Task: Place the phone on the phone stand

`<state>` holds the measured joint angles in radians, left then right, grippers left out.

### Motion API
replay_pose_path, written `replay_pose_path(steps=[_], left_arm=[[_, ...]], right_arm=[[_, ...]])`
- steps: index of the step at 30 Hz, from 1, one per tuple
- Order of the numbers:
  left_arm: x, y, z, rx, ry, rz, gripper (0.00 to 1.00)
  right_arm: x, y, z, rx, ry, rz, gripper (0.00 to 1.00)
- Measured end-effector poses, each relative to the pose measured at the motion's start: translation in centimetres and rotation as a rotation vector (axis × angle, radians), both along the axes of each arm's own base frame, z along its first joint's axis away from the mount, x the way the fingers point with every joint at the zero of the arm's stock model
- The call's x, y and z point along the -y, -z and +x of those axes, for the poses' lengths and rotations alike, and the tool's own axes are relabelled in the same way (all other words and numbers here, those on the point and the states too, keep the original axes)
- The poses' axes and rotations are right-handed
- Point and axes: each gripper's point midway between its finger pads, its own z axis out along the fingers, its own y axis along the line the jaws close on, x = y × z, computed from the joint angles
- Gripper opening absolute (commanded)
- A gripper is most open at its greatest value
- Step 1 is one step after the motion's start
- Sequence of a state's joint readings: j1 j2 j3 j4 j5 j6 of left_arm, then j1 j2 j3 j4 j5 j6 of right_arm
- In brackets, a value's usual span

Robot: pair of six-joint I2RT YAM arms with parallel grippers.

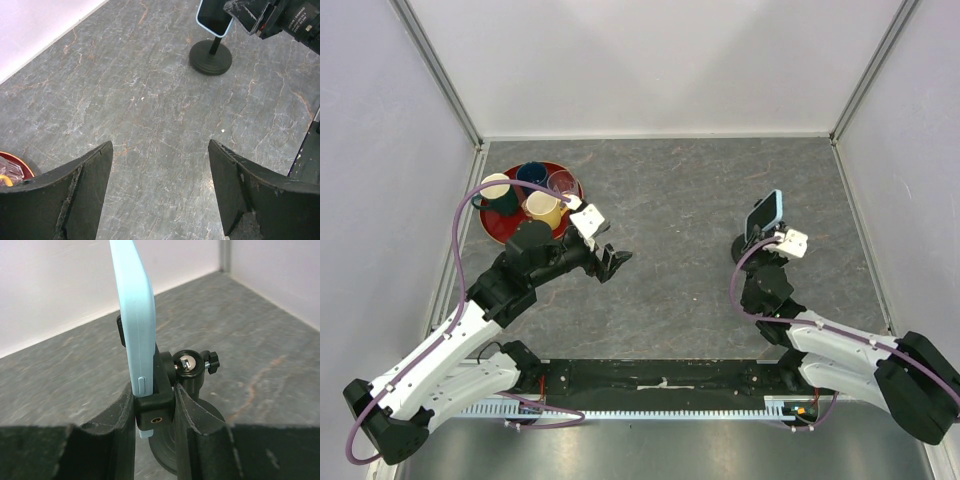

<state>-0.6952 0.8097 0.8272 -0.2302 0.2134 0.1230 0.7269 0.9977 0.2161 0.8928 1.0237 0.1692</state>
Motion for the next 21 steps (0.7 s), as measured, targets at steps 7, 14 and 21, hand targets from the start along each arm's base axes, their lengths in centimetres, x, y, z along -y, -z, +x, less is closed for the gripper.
replay_pose_path(steps=[7, 14, 21], left_arm=[[0.0, 0.0, -0.1, -0.002, 0.002, -0.002, 0.82], [0.1, 0.0, -0.1, -0.004, 0.006, -0.003, 0.82], [0.1, 0.1, -0.1, -0.006, 0.006, -0.002, 0.82]], right_arm=[[4.6, 0.3, -1.2, -0.050, 0.264, -0.001, 0.00], [6.9, 0.4, -2.2, -0.096, 0.446, 0.055, 0.00], [8.8, 0.0, -3.6, -0.073, 0.517, 0.109, 0.00]])
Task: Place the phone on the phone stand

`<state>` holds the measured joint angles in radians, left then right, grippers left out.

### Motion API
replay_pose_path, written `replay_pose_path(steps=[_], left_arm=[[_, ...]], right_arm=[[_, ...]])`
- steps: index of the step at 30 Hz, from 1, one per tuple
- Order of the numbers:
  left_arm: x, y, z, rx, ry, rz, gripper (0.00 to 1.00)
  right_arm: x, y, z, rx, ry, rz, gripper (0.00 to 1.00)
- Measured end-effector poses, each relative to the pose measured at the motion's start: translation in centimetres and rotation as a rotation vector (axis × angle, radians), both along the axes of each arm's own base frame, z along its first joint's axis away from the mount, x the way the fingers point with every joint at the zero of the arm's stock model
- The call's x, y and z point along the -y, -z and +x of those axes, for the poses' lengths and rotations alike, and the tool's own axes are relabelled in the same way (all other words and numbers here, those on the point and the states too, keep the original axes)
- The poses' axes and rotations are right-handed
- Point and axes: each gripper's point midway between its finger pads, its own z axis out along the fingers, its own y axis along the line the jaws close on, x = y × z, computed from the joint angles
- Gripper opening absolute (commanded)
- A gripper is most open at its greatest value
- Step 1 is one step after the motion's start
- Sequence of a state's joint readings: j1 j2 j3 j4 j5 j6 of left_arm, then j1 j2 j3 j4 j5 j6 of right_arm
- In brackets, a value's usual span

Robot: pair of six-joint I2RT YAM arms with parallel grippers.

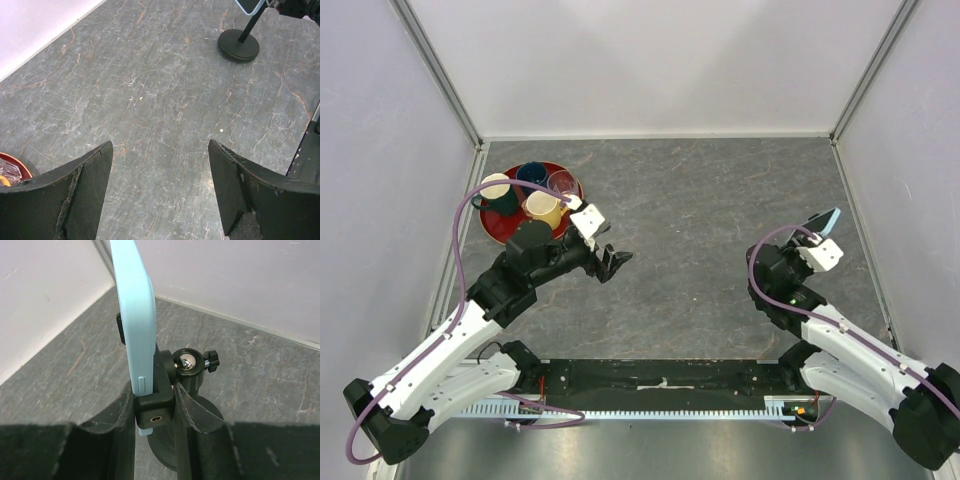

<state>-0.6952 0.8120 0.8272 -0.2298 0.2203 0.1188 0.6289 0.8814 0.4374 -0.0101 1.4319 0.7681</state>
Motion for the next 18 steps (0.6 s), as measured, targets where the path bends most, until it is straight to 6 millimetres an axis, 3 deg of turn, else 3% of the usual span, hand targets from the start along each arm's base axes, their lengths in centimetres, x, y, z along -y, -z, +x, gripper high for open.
replay_pose_path(steps=[11, 18], left_arm=[[0.3, 0.4, 0.0, -0.020, 0.010, 0.002, 0.82], [0.6, 0.3, 0.0, -0.030, 0.011, -0.020, 0.82]], right_arm=[[4.1, 0.4, -1.2, -0.077, 0.153, -0.052, 0.00], [5.5, 0.4, 0.8, -0.170, 0.249, -0.097, 0.00]])
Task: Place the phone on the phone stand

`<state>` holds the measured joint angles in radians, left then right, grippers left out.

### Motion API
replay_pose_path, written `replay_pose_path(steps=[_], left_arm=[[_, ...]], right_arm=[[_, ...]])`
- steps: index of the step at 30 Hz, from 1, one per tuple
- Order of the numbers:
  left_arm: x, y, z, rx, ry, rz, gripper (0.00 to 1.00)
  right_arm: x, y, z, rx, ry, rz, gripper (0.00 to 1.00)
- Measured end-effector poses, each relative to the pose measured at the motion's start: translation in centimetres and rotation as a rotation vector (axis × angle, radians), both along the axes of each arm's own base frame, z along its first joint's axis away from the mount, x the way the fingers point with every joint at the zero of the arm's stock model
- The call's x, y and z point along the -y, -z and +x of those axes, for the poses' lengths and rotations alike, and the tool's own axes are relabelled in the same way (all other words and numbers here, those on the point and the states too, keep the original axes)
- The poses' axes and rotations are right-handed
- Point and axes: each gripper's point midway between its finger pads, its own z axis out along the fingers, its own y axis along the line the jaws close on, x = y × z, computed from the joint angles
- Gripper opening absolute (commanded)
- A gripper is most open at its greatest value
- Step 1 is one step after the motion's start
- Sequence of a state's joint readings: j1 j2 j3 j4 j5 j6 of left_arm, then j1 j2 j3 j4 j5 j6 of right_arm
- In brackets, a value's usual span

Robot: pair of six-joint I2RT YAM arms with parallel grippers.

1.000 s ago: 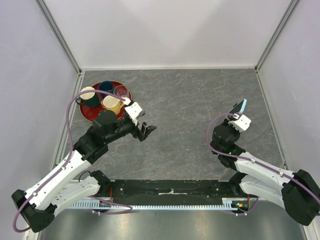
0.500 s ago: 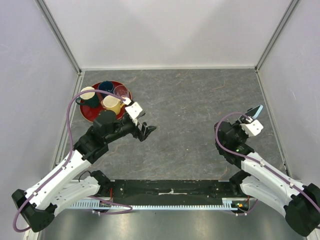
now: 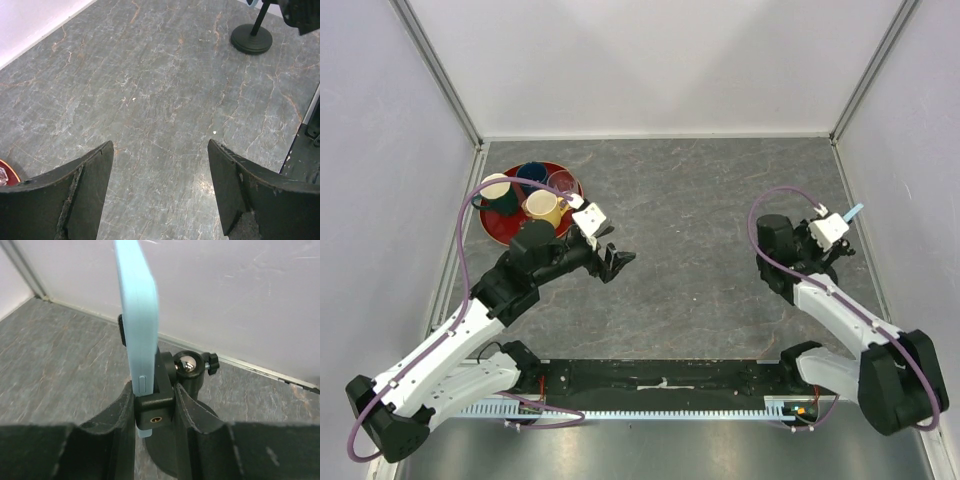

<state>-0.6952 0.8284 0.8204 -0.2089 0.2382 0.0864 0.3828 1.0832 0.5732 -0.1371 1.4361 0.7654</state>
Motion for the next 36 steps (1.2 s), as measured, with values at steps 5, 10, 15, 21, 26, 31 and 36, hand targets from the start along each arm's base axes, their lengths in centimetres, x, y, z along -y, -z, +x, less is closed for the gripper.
replay_pose_path(steps=[5, 10, 15, 21, 26, 31, 36], left_arm=[[0.1, 0.4, 0.0, -0.010, -0.003, -0.006, 0.82], [0.5, 0.8, 0.4, -0.018, 0.000, 0.000, 0.81], [0.8, 1.7, 0.7, -0.042, 0.004, 0.018, 0.81], [1.0, 2.3, 1.0, -0.054, 0.003, 0.029, 0.81], [1.4, 3.7, 1.8, -0.086, -0.002, 0.053, 0.80], [1.5, 4.4, 2.4, -0.105, -0.015, 0.053, 0.79], [1.8, 5.5, 3.1, -0.138, -0.023, 0.062, 0.78]], right_arm=[[3.3, 0.0, 1.1, 0.005, 0.061, -0.024, 0.00], [4.7, -0.2, 4.3, -0.034, 0.047, -0.061, 0.00], [3.9, -0.6, 9.4, -0.023, -0.032, -0.072, 0.00], [3.0, -0.5, 15.2, 0.004, -0.207, -0.072, 0.00], [5.1, -0.7, 19.5, 0.008, -0.338, -0.071, 0.00], [8.0, -0.8, 23.6, 0.004, -0.470, -0.055, 0.00], [10.0, -0.9, 26.4, 0.021, -0.589, -0.050, 0.00]])
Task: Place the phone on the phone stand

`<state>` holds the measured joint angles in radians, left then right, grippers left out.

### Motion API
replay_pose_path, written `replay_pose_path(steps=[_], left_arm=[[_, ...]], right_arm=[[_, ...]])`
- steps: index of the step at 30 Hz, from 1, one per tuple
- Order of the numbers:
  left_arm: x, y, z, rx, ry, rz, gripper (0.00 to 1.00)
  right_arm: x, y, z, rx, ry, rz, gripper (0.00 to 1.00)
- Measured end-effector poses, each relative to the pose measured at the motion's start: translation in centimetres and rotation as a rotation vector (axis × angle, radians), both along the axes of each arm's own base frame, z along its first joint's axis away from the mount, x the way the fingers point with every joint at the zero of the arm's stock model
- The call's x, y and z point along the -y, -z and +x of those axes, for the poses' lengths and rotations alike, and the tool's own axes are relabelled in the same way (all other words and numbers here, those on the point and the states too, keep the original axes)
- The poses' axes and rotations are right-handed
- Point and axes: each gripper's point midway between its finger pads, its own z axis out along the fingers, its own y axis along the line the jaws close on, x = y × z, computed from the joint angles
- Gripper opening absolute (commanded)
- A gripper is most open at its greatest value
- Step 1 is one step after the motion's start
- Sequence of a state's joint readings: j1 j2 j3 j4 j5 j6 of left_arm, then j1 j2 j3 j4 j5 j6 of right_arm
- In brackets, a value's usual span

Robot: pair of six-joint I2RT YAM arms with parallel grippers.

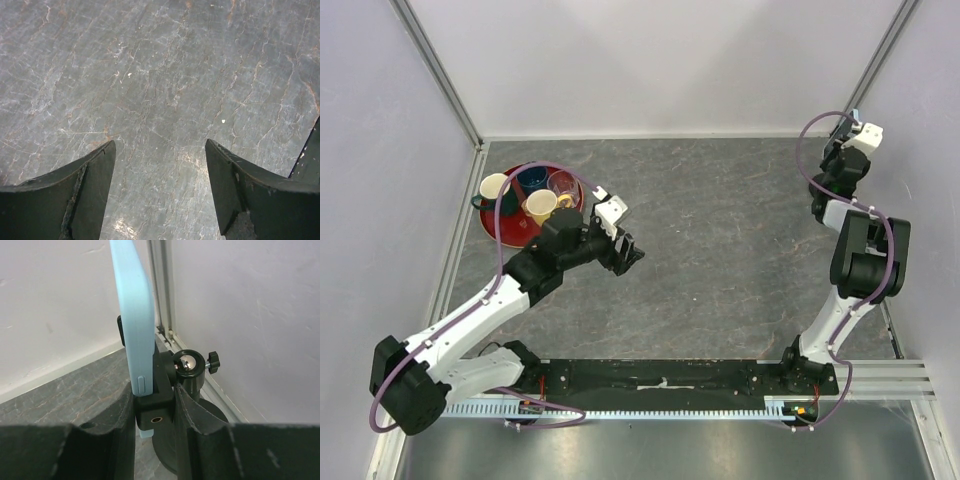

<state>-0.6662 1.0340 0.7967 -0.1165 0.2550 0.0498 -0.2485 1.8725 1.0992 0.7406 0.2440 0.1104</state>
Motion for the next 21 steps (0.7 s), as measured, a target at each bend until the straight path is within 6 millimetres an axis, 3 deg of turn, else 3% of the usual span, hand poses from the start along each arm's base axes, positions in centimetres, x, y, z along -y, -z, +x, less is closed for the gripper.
replay_pose_path(steps=[7, 21], left_arm=[[0.4, 1.1, 0.2, -0.044, 0.000, 0.001, 0.77], [0.3, 0.7, 0.8, -0.034, -0.007, -0.014, 0.77]], right_arm=[[0.3, 0.2, 1.8, 0.017, -0.145, 0.020, 0.00], [-1.3, 0.4, 3.8, 0.028, -0.345, 0.037, 0.00]])
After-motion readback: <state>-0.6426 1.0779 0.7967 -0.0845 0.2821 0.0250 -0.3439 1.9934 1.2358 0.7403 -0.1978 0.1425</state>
